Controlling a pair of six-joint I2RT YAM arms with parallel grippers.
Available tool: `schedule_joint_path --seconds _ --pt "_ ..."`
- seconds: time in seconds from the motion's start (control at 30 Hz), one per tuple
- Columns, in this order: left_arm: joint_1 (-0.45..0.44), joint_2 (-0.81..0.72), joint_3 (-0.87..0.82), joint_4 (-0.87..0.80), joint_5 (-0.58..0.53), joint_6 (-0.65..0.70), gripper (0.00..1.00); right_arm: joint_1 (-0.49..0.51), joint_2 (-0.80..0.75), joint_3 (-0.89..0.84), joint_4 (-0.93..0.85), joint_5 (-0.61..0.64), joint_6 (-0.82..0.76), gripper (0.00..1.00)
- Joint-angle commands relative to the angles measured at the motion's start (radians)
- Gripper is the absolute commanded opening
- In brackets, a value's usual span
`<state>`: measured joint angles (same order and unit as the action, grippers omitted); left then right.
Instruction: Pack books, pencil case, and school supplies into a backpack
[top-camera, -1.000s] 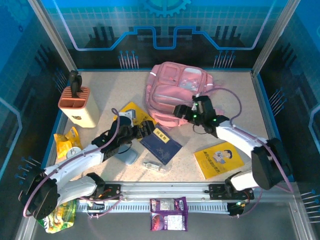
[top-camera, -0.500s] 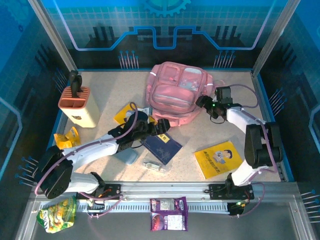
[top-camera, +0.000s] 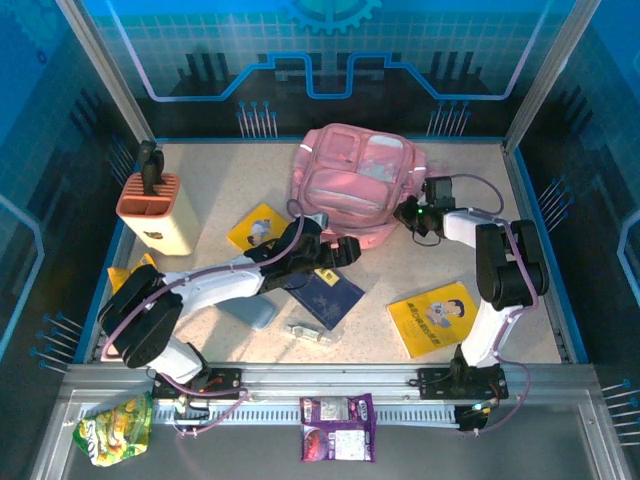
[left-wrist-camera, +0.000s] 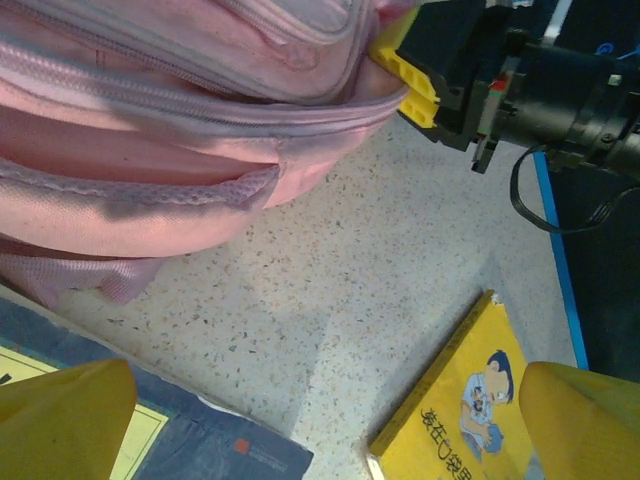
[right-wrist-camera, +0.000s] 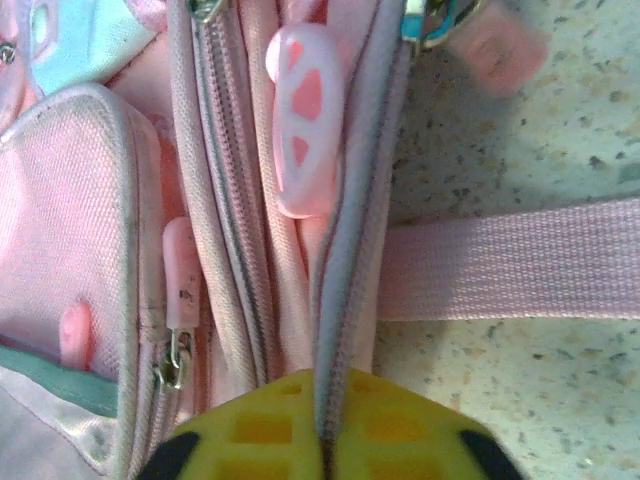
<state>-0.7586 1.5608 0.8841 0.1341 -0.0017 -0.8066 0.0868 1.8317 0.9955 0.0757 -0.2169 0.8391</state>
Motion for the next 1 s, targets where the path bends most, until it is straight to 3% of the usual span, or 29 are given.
schedule_joint_path --seconds 0.0,0.17,0.43,0.63,0.73,0.8,0.97 --pt "-0.004 0.059 0.077 -0.003 0.021 0.012 0.99 -0.047 -0.074 -0.053 0.096 -0.022 0.006 0.0" --pt "-0.004 0.171 0.132 0.073 0.047 0.005 0.99 -0.093 -0.183 -0.152 0.129 -0.038 0.013 0.0" --pt "0.017 0.336 0.262 0.116 0.012 0.063 0.99 -0.121 -0.382 -0.291 0.042 -0.038 -0.018 0.0" --pt "0.094 0.4 0.348 0.128 0.027 0.111 0.99 -0.01 -0.499 -0.38 0.011 -0.033 0.027 0.0" --pt "0.145 0.423 0.398 0.118 0.046 0.158 0.99 0.132 -0.522 -0.376 0.0 0.043 0.058 0.12" --pt "0.179 0.434 0.429 0.107 0.057 0.194 0.99 0.209 -0.511 -0.339 -0.021 0.079 0.057 0.31" --pt "0.251 0.39 0.453 -0.015 0.061 0.245 0.99 0.24 -0.547 -0.291 -0.122 0.047 0.06 0.56"
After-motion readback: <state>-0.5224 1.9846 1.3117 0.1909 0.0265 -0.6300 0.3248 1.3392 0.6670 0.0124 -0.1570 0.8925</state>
